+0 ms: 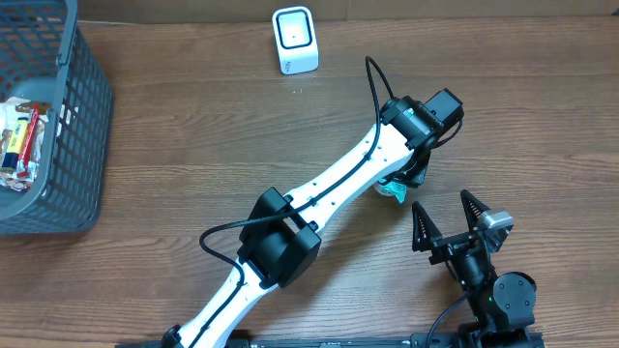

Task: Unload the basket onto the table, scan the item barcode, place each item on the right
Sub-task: 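Carry the tissue pack to the white scanner with the left gripper, then lower the tissue pack onto the table and open the left gripper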

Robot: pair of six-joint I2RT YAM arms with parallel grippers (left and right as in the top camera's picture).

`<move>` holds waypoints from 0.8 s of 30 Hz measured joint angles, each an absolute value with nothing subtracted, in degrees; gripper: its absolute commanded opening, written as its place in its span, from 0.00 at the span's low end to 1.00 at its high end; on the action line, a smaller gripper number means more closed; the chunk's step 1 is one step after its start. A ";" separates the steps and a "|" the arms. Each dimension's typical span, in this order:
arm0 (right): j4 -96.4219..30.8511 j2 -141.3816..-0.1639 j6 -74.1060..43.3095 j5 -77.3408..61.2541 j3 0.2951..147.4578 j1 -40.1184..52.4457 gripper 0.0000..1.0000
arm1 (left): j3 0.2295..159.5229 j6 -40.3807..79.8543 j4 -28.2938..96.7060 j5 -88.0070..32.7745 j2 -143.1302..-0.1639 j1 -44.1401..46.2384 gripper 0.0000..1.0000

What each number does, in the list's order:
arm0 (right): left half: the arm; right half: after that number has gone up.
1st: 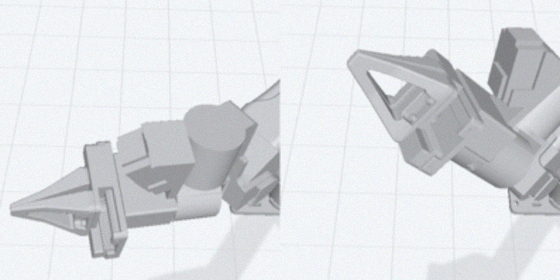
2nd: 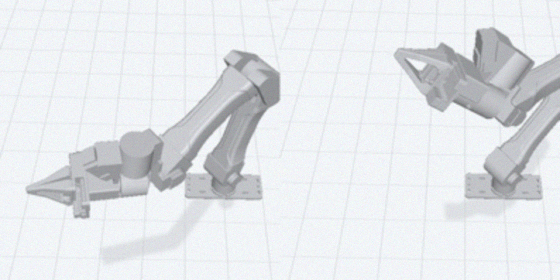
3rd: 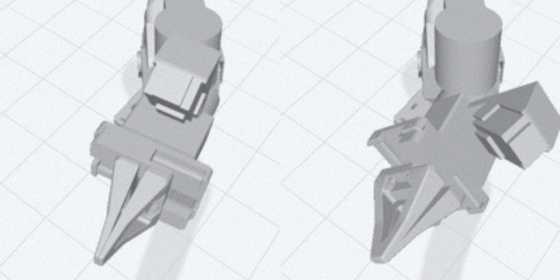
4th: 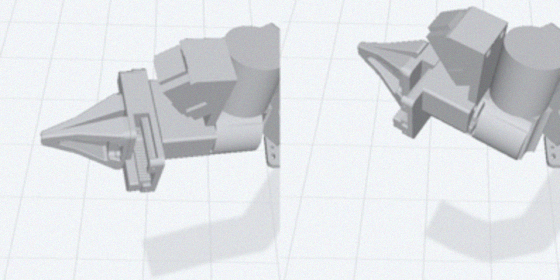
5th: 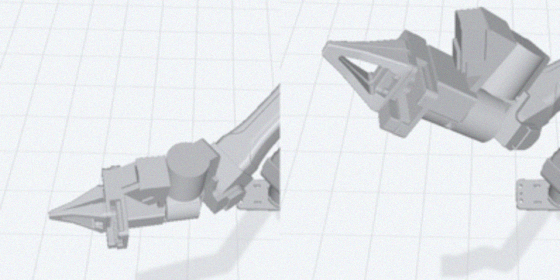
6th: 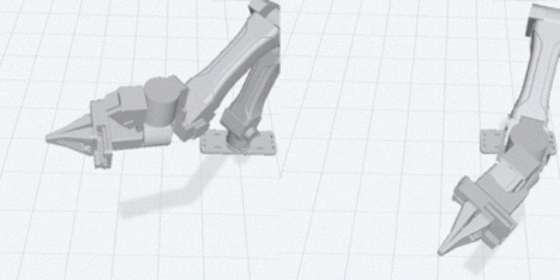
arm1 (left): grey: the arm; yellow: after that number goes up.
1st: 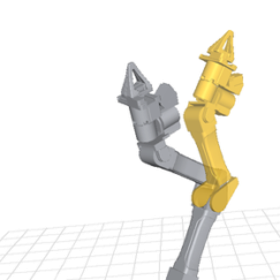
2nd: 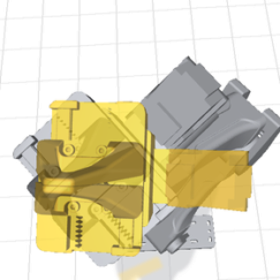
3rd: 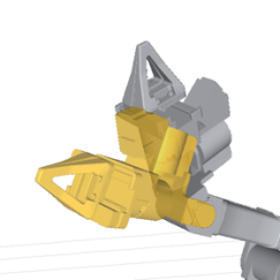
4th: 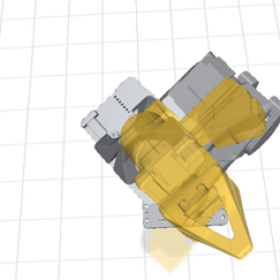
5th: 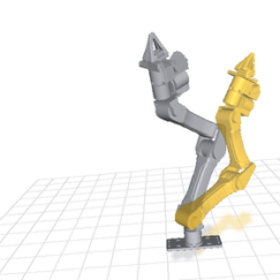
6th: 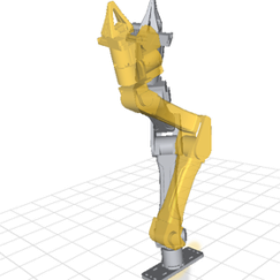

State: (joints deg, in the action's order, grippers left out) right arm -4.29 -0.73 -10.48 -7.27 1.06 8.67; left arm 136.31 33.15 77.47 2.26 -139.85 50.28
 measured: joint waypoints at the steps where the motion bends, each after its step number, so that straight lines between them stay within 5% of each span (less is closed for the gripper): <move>1: -4.27 -0.73 -10.48 -7.29 1.06 8.67 1.00 | 136.31 33.19 77.41 2.26 -139.85 50.28 0.42; 20: -4.27 -0.73 -10.46 -7.29 1.06 8.67 1.00 | 131.48 34.63 73.52 3.73 -139.85 52.90 0.48; 24: -4.27 -0.73 -10.48 -7.29 1.06 8.67 1.00 | 131.48 34.59 73.47 3.79 -139.85 52.86 0.84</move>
State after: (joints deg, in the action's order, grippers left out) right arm -4.27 -0.73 -10.48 -7.29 1.06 8.67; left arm 131.48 34.59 73.47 3.79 -139.85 52.86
